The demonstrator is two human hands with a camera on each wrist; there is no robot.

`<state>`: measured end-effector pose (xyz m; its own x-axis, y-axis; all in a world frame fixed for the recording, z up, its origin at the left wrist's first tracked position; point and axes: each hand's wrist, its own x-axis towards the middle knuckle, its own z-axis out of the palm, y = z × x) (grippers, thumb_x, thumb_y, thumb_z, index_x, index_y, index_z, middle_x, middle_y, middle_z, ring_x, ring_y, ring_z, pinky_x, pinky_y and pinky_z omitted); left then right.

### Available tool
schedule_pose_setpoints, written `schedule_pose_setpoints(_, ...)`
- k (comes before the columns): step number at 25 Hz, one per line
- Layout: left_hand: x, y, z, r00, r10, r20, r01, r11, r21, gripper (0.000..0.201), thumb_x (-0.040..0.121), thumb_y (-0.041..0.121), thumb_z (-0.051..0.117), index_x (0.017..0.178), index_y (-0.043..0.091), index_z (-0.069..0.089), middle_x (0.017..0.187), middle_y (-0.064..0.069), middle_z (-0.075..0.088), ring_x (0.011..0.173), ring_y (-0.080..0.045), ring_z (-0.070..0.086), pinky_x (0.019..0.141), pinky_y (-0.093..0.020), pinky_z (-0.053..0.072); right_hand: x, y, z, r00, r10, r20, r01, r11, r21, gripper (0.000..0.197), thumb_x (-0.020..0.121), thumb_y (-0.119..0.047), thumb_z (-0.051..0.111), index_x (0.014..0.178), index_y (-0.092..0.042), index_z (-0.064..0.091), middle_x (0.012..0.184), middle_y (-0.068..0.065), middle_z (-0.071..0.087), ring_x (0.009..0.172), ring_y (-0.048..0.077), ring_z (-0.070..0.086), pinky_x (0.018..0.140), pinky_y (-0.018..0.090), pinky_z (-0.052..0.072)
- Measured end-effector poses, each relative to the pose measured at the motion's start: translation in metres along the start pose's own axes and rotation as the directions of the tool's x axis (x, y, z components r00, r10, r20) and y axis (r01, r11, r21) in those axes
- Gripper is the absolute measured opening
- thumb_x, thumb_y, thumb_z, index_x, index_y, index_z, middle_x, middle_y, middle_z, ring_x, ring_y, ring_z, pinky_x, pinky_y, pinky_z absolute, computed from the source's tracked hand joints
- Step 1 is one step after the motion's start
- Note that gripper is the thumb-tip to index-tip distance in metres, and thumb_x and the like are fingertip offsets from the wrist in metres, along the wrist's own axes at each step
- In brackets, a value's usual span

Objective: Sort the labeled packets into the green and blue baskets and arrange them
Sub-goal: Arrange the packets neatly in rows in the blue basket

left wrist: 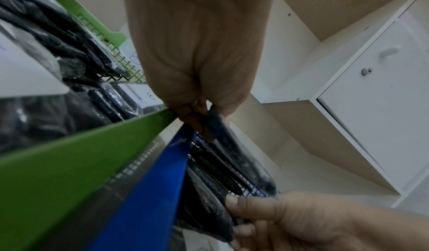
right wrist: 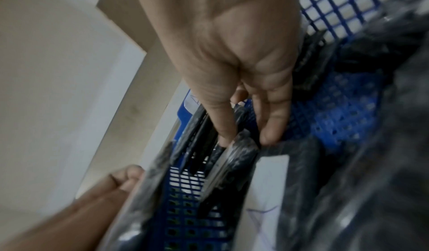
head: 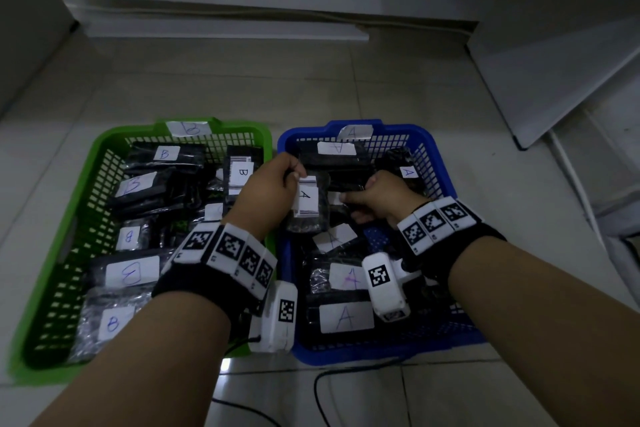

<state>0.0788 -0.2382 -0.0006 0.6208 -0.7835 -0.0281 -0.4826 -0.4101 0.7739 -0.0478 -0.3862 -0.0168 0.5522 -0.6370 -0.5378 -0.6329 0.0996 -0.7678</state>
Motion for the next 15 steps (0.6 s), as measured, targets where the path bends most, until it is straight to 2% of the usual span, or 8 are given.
schedule_pose_setpoints(2, -0.001, 0.0, 0.0, 1.0, -0.007, -0.003, 0.007, 1.0, 0.0, 0.015, 0.097, 0.013, 0.041, 0.095, 0.02, 0.055, 0.082, 0.014, 0.053, 0.069, -0.003, 0.048, 0.058, -0.016, 0.038, 0.0, 0.003, 0.004, 1.0, 0.002, -0.007, -0.002, 1.0, 0.009, 0.033, 0.076, -0.002, 0.075, 0.07, -0.011, 0.044, 0.068, 0.011, 0.057, 0.061, 0.026, 0.057, 0.056, 0.033, 0.05)
schedule_pose_setpoints(4, -0.001, 0.001, 0.002, 1.0, -0.008, -0.009, 0.008, 1.0, -0.001, 0.016, 0.097, 0.013, 0.041, 0.095, 0.019, 0.055, 0.082, 0.012, 0.054, 0.07, -0.003, 0.049, 0.06, -0.016, 0.038, 0.001, 0.006, 0.006, 0.999, -0.016, -0.042, 0.018, 0.998, 0.055, 0.034, 0.072, 0.0, 0.077, 0.079, -0.009, 0.045, 0.077, 0.012, 0.057, 0.069, 0.027, 0.056, 0.054, 0.031, 0.046)
schedule_pose_setpoints(6, -0.002, 0.002, 0.002, 1.0, -0.013, -0.013, 0.013, 1.0, -0.006, 0.015, 0.097, 0.014, 0.041, 0.095, 0.02, 0.055, 0.083, 0.011, 0.054, 0.07, -0.003, 0.049, 0.06, -0.016, 0.039, 0.003, 0.01, 0.007, 0.999, -0.021, -0.036, 0.024, 0.994, 0.108, 0.033, 0.072, 0.003, 0.076, 0.089, -0.009, 0.05, 0.089, 0.014, 0.059, 0.072, 0.024, 0.059, 0.055, 0.028, 0.052)
schedule_pose_setpoints(8, -0.002, 0.002, 0.002, 1.0, -0.021, -0.015, 0.02, 1.0, -0.016, 0.015, 0.097, 0.014, 0.041, 0.095, 0.02, 0.055, 0.083, 0.013, 0.053, 0.071, 0.0, 0.048, 0.058, -0.016, 0.037, 0.001, 0.011, 0.005, 1.0, -0.025, 0.003, 0.025, 0.993, 0.117, 0.02, 0.078, 0.005, 0.07, 0.086, -0.007, 0.057, 0.097, 0.018, 0.061, 0.073, 0.022, 0.061, 0.061, 0.027, 0.056)
schedule_pose_setpoints(10, -0.003, 0.003, 0.0, 0.999, -0.046, -0.014, 0.046, 0.998, -0.032, 0.014, 0.098, 0.017, 0.043, 0.095, 0.02, 0.056, 0.084, 0.015, 0.053, 0.072, 0.0, 0.047, 0.059, -0.018, 0.035, -0.007, 0.006, -0.002, 0.998, -0.06, -0.013, 0.06, 0.998, -0.022, 0.003, 0.086, -0.007, 0.065, 0.09, -0.007, 0.065, 0.1, 0.014, 0.064, 0.084, 0.021, 0.062, 0.071, 0.031, 0.056)
schedule_pose_setpoints(12, -0.001, 0.005, -0.003, 0.994, -0.107, -0.008, 0.106, 0.993, -0.054, 0.011, 0.096, 0.02, 0.048, 0.093, 0.022, 0.058, 0.087, 0.014, 0.055, 0.078, -0.004, 0.05, 0.066, -0.022, 0.038, -0.018, -0.003, -0.008, 0.992, -0.125, -0.035, 0.119, 0.982, -0.145, 0.019, 0.093, -0.027, 0.057, 0.097, -0.011, 0.068, 0.097, 0.005, 0.066, 0.088, 0.019, 0.06, 0.079, 0.034, 0.052)
schedule_pose_setpoints(13, 0.0, 0.004, -0.005, 0.99, -0.142, -0.009, 0.141, 0.986, -0.092, 0.009, 0.095, 0.021, 0.052, 0.09, 0.024, 0.059, 0.088, 0.014, 0.058, 0.082, -0.006, 0.053, 0.07, -0.022, 0.04, -0.027, -0.007, -0.007, 0.99, -0.141, 0.029, 0.143, 0.985, -0.096, 0.023, 0.094, -0.032, 0.054, 0.101, -0.013, 0.066, 0.093, 0.002, 0.066, 0.085, 0.017, 0.06, 0.076, 0.033, 0.051)
schedule_pose_setpoints(15, 0.0, 0.003, -0.008, 0.98, -0.2, -0.013, 0.191, 0.95, -0.249, 0.011, 0.091, 0.019, 0.059, 0.085, 0.027, 0.061, 0.089, 0.011, 0.064, 0.086, -0.009, 0.061, 0.078, -0.026, 0.05, -0.045, -0.015, -0.001, 0.958, -0.15, 0.246, 0.12, 0.984, 0.135, 0.022, 0.093, -0.026, 0.057, 0.112, -0.015, 0.056, 0.095, 0.005, 0.066, 0.086, 0.018, 0.064, 0.068, 0.032, 0.056)
